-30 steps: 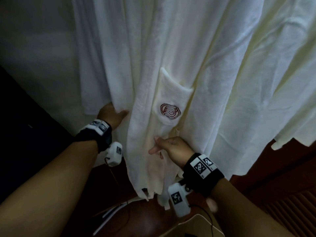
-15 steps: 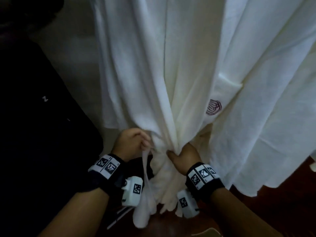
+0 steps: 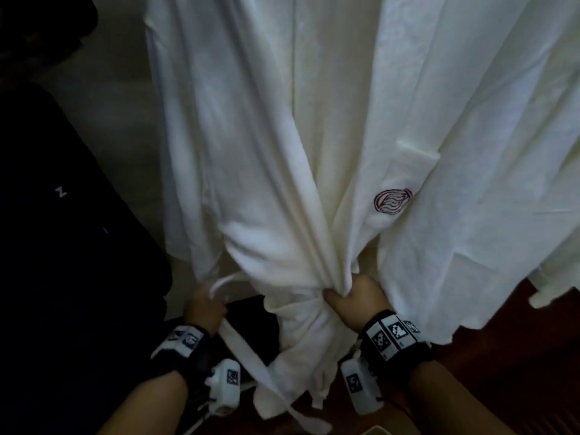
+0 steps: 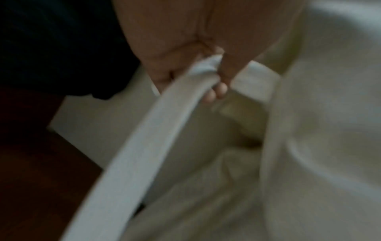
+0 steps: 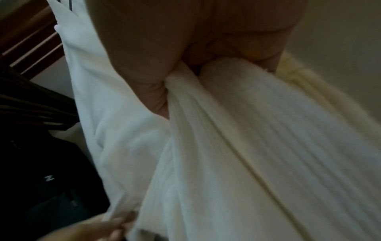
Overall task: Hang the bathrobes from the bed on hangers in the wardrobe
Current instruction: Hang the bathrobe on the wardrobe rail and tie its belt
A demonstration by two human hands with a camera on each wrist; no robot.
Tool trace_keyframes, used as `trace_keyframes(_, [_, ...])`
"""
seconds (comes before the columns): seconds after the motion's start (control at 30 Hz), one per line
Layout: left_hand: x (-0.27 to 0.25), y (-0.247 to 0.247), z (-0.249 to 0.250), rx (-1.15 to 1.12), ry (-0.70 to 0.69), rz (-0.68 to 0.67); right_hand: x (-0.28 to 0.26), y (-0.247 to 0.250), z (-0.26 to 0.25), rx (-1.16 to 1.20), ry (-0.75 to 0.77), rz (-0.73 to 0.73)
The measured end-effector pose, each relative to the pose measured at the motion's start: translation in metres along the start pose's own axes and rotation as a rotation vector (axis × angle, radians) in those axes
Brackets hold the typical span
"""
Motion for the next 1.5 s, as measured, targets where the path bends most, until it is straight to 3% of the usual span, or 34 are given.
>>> trace_keyframes(0.07, [0.015,0.03,0.012,0.092,-0.113,0.192,0.003,0.011,0.004,-0.085,-0.001,0.049])
trace_keyframes(0.2, [0.022,0.064,0.055,0.128,-0.224,0.288,0.003,0.024,0.0,-0.164,0.064,-0.046])
trace_keyframes(0.33, [0.018,0.08,0.065,0.143,-0.258,0.319,0.001,0.037,0.019,-0.171,-0.021,-0.143])
trace_keyframes(0.43, [0.008,0.091,0.059,0.194,-0.175,0.318,-0.003,0.05,0.04,-0.428,-0.08,-0.141])
trace_keyframes(0.53, [-0.007,0.097,0.057,0.237,-0.267,0.281,-0.013,0.06,0.049,-0.462,-0.088,-0.123])
trace_keyframes(0.73, [-0.053,0.105,0.082,0.241,-0.491,-0.027,-0.043,0.085,0.029,0.63,-0.001,-0.152])
trace_keyframes(0.83, [-0.084,0.101,0.091,0.085,-0.373,-0.203,-0.059,0.103,0.018,1.181,-0.043,-0.296])
trace_keyframes(0.9, [-0.104,0.092,0.094,-0.095,-0.291,-0.356,-0.072,0.11,0.019,1.326,-0.034,-0.37])
trace_keyframes(0.97, [-0.123,0.081,0.095,-0.043,-0.454,-0.424,-0.09,0.108,0.023,1.237,0.031,-0.404])
trace_keyframes(1.07, [-0.142,0.065,0.096,0.347,-0.861,-0.374,-0.116,0.103,0.024,0.931,0.251,-0.429])
trace_keyframes(1.13, [-0.147,0.055,0.098,0.498,-0.919,-0.337,-0.125,0.102,0.026,0.704,0.35,-0.434])
trace_keyframes(1.2, [-0.155,0.045,0.106,0.506,-0.846,-0.328,-0.129,0.101,0.028,0.373,0.49,-0.34])
trace_keyframes(1.3, [-0.175,0.026,0.118,0.509,-0.614,-0.403,-0.14,0.101,0.019,0.001,0.731,-0.23])
trace_keyframes(1.43, [-0.202,-0.004,0.124,0.234,-0.28,-0.507,-0.147,0.087,0.005,-0.139,0.922,-0.29])
trace_keyframes(1.5, [-0.217,-0.014,0.122,0.03,-0.183,-0.572,-0.148,0.081,0.001,-0.141,0.932,-0.292])
Point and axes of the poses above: each hand's wrist, its own x-axis towards the middle knuckle, its own y-axis out of the back of the hand, z = x × y, the point moved 1 cm from there along x, towards the middle knuckle, and after that the axes turned 5 degrees about -x, right-handed, at the moved point
